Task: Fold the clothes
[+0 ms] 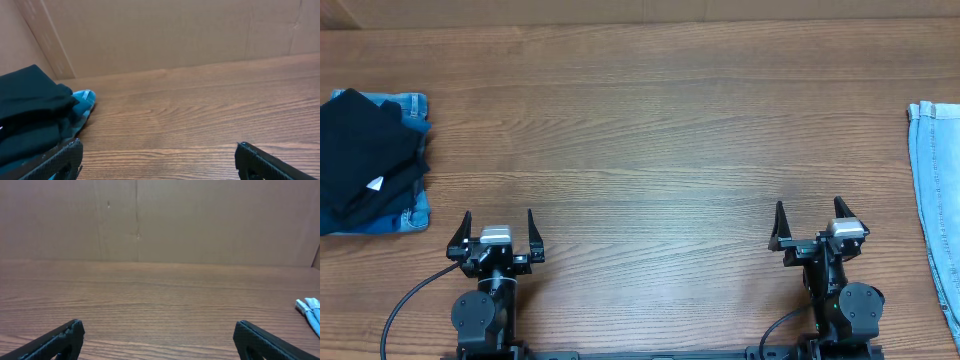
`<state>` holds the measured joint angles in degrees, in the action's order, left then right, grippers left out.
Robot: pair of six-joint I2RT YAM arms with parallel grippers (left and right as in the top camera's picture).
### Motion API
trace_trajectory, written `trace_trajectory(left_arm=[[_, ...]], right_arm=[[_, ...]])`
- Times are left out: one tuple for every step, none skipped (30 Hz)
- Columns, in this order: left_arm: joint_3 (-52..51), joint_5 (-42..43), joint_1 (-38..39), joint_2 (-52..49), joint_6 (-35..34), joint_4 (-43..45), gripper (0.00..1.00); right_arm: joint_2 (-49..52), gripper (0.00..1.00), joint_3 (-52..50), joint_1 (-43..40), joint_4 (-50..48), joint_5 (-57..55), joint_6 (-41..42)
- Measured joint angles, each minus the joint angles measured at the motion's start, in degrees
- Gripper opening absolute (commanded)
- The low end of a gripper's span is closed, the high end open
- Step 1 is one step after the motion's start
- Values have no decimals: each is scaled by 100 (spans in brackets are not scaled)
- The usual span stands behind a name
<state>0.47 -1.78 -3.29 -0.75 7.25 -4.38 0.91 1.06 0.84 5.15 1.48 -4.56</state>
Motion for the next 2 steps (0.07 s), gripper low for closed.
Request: trace_trajectory(left_arm=[[0,0,0,0,2,0,100],[0,0,0,0,0,0,100]], right_arm=[[0,100,0,0,2,0,0],[0,100,0,0,0,0,0]])
